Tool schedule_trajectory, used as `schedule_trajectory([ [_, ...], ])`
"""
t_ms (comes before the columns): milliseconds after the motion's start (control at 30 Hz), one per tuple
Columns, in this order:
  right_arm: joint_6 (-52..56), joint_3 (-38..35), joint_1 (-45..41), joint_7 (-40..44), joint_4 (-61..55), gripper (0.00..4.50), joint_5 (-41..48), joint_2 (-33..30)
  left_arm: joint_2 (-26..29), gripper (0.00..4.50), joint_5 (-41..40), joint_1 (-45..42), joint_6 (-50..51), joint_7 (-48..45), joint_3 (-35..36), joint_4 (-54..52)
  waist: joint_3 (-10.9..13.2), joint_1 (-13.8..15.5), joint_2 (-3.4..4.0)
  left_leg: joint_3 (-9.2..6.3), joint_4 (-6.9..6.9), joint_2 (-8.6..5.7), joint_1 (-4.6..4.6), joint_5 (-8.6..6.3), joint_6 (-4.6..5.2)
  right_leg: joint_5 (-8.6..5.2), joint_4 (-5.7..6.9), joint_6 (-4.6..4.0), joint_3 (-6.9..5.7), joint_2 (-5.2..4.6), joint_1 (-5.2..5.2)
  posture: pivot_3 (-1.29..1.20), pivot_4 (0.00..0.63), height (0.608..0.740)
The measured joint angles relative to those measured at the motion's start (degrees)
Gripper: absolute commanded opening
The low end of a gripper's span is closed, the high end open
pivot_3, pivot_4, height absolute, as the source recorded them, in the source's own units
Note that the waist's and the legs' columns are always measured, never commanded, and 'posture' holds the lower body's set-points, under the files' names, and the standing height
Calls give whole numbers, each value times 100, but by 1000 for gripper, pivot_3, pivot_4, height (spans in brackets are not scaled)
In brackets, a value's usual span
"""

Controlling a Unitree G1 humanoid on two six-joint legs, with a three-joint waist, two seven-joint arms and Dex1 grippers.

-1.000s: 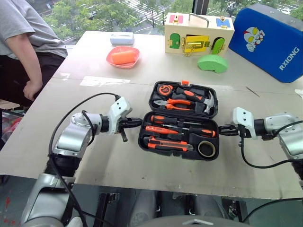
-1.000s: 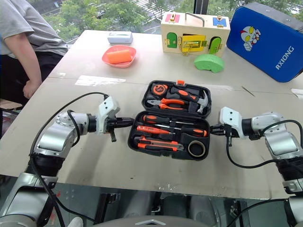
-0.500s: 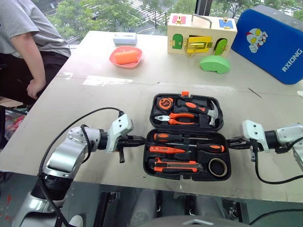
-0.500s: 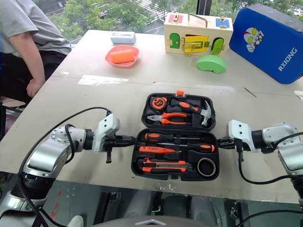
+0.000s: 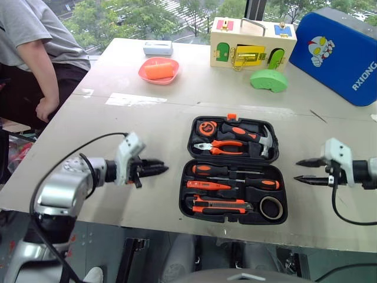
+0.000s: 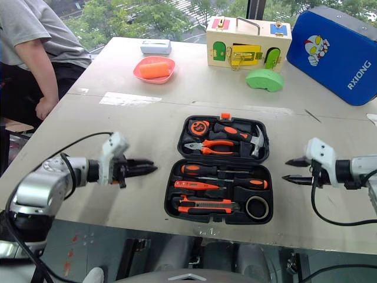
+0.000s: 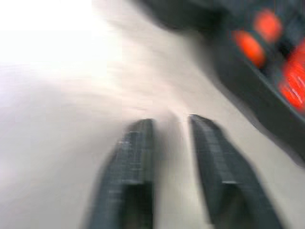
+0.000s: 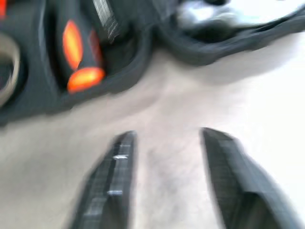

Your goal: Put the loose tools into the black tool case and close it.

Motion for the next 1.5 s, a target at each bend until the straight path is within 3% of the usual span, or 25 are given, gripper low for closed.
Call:
schedule_trajectory([
  [100,1155,-56,-693,-597,101,4500,332,372,-398,4237,-383,-799,968,455,299,511,0,1,-1,-2,4,-2,-2,0,0,0,6,0,-4,1,-1,0,150,735],
  [133,1386,-50,-854,-751,127,4500,386,458,-505,4414,-462,-985,1166,570,324,618,0,2,-1,-2,5,-3,-4,0,0,0,6,0,-5,1,-1,0,150,735],
  [233,2321,-9,-1447,-1302,314,4500,518,832,-1005,4414,-614,-1734,1941,1143,483,1179,0,9,-5,-2,4,-7,-9,0,0,0,0,1,-9,4,-2,0,150,735],
  [433,3104,330,-2020,-2102,635,4500,509,1463,-1700,4414,-488,-2411,2149,2053,489,1926,-1,-20,-5,15,-2,-11,-10,1,-1,-1,-7,3,-13,23,-5,0,150,735],
  [467,3154,329,-2085,-2221,721,4256,485,1524,-1714,4473,-468,-2412,2135,2078,479,1969,-1,-31,-6,15,-3,-10,-10,1,-1,-1,-7,3,-13,25,-5,0,150,735],
  [567,3339,325,-2332,-2595,1011,3242,417,1712,-1749,3635,-380,-2482,2051,2161,323,1990,-1,-51,-5,14,-3,-10,-5,2,-3,-1,-4,3,-14,25,-6,0,150,735],
  [600,3342,327,-2351,-2638,1014,2588,418,1737,-1770,3048,-365,-2475,2052,2160,262,1993,-1,-49,-5,13,-2,-10,-5,2,-3,-1,-3,3,-14,25,-5,0,150,735],
  [733,3300,323,-2364,-2674,963,703,440,1757,-1754,1191,-373,-2421,2084,2118,134,1958,-3,-56,-5,15,0,-11,-1,2,-3,0,-2,4,-11,25,-3,0,150,735],
  [800,3249,311,-2345,-2708,940,0,398,1735,-1754,398,-375,-2296,2128,2064,2,1917,-4,-66,-7,15,0,-11,0,2,-3,0,0,4,-10,26,-3,0,150,735],
  [833,3229,309,-2305,-2713,901,0,397,1733,-1755,18,-381,-2248,2146,2043,-29,1876,-6,-79,-10,14,0,-10,0,2,-3,0,0,3,-12,27,-3,0,150,735],
  [1300,3093,373,-2066,-2817,473,0,298,1666,-1724,18,-431,-2221,2170,2025,-174,1721,-7,-72,-11,13,-2,-10,-3,2,-4,-1,-7,3,-13,26,-3,0,150,735],
  [1333,3086,375,-2055,-2819,449,0,298,1667,-1652,691,-427,-2216,2165,2014,-176,1721,-7,-76,-11,13,-2,-10,-3,2,-4,-1,-7,3,-12,26,-4,0,150,735],
  [1400,3079,375,-2039,-2820,430,0,295,1666,-1507,1375,-447,-2213,2164,1946,-141,1721,-7,-78,-11,13,-5,-10,-2,2,-4,-1,-8,3,-13,26,-4,0,150,735],
  [1500,3064,374,-2011,-2828,370,0,263,1666,-1279,2952,-504,-2232,2215,1860,-52,1678,-7,-72,-11,12,-6,-10,-3,2,-4,-1,-10,3,-14,26,-4,0,150,735],
])
